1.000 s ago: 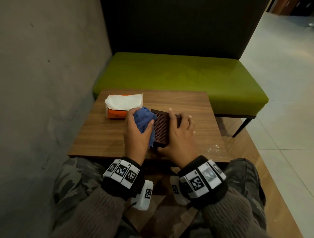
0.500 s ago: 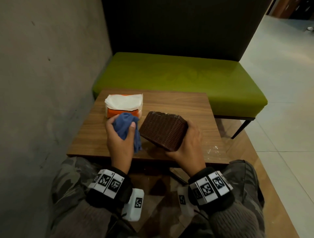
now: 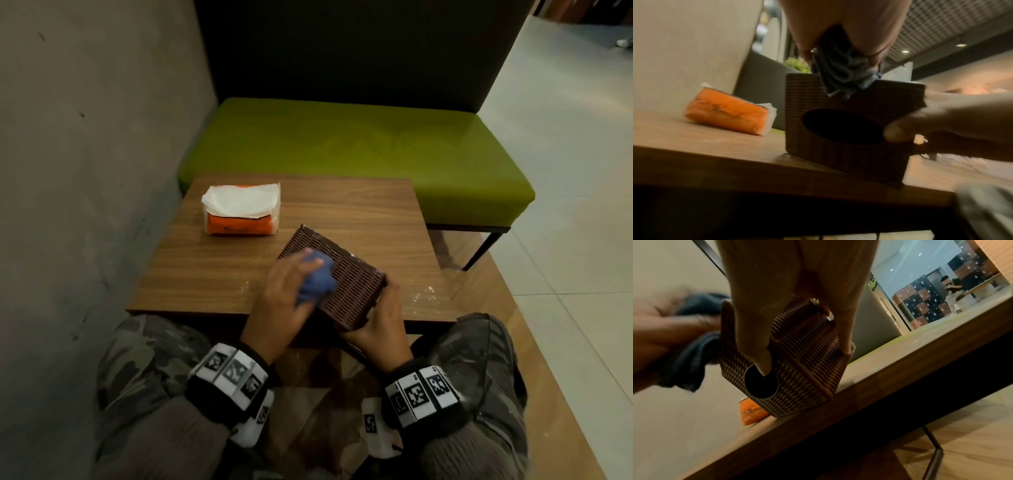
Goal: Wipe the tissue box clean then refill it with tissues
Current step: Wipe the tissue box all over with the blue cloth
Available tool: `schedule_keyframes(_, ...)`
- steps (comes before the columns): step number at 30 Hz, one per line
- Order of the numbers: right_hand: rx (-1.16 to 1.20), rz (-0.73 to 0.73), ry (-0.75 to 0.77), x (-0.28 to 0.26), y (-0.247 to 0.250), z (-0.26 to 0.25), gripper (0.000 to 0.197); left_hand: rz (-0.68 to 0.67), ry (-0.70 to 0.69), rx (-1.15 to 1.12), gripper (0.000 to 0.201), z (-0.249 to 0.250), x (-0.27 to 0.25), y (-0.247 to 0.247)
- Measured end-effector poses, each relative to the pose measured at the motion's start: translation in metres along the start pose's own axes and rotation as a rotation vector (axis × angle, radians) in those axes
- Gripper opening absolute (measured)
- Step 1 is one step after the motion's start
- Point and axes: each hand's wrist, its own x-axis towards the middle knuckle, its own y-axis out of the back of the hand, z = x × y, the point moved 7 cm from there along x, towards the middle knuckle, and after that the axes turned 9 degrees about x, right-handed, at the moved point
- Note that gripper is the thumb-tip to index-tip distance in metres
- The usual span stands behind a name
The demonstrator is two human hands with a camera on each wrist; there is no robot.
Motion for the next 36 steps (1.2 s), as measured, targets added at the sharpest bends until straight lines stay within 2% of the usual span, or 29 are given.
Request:
schedule_keyframes(3,0.002,-0.030,0.050,0.002,-0.002,-0.001,0.112,0.226,0.395,-0.125,0.045,-0.059,0.015,0.020)
schedule_keyframes(4,0.009,-0.032,0.061,0.003,-0.002,-0.001,0.111,0.262,0.458,-0.160,0.041,-0.065,0.016,0.023)
schedule_keyframes(5,0.017,-0.028,0.060,0.003,-0.003,-0.002,0.111,0.261,0.461,-0.149,0.041,-0.061,0.016,0.023)
schedule_keyframes(7,0.021,-0.015,0.055,0.004,-0.004,0.000,0.114,0.196,0.287,-0.031,0.044,-0.028,0.009,0.015)
schedule_keyframes(10,0.010,-0.006,0.068,0.004,-0.005,0.002,0.115,0.014,-0.134,0.090,0.051,0.030,-0.013,-0.003)
schedule_keyframes(11,0.006,-0.006,0.074,0.003,-0.004,0.001,0.114,-0.007,-0.187,0.101,0.053,0.031,-0.012,-0.004)
schedule_keyframes(12,0.005,-0.005,0.082,0.004,-0.004,0.001,0.113,0.014,-0.146,0.083,0.056,0.023,-0.005,-0.003)
schedule_keyframes(15,0.009,-0.002,0.080,0.004,-0.005,-0.001,0.113,0.174,0.240,-0.053,0.052,-0.014,0.013,0.010)
schedule_keyframes(16,0.011,0.003,0.077,0.004,-0.006,-0.001,0.113,0.200,0.280,-0.057,0.051,-0.014,0.015,0.012)
schedule_keyframes(17,0.013,0.008,0.079,0.004,-0.007,-0.002,0.114,0.174,0.231,-0.044,0.051,-0.005,0.016,0.010)
schedule_keyframes(20,0.026,0.009,0.093,0.003,-0.006,0.001,0.112,-0.050,-0.151,0.003,0.052,0.043,0.000,-0.011)
schedule_keyframes(21,0.039,0.003,0.095,0.003,-0.005,0.002,0.110,-0.083,-0.236,0.013,0.051,0.050,-0.005,-0.013)
schedule_keyframes(22,0.046,-0.003,0.099,0.002,-0.004,0.002,0.109,-0.082,-0.257,0.008,0.050,0.049,-0.004,-0.013)
schedule_keyframes(23,0.047,-0.003,0.105,0.001,-0.003,0.001,0.109,-0.049,-0.204,-0.016,0.050,0.041,0.001,-0.011)
schedule_keyframes(26,0.053,0.021,0.095,0.000,-0.005,0.003,0.106,0.141,0.083,-0.079,0.051,0.014,0.010,0.001)
schedule_keyframes(27,0.050,0.023,0.077,0.001,-0.006,0.004,0.104,0.158,0.082,-0.067,0.051,0.017,0.008,0.000)
schedule_keyframes(28,0.046,0.016,0.046,0.001,-0.009,0.008,0.100,0.127,0.015,-0.046,0.050,0.027,0.004,-0.005)
schedule_keyframes(31,0.059,-0.088,-0.094,-0.001,-0.018,0.026,0.071,-0.063,-0.348,0.051,0.057,0.066,-0.017,-0.027)
schedule_keyframes(32,0.061,-0.106,-0.122,-0.001,-0.020,0.031,0.065,-0.086,-0.410,0.062,0.059,0.071,-0.017,-0.029)
schedule_keyframes(34,0.050,-0.035,-0.067,0.001,-0.015,0.022,0.069,-0.059,-0.361,0.019,0.061,0.068,-0.003,-0.026)
schedule_keyframes(36,0.061,-0.013,0.046,0.003,-0.012,0.009,0.085,0.015,-0.203,-0.040,0.057,0.058,0.018,-0.018)
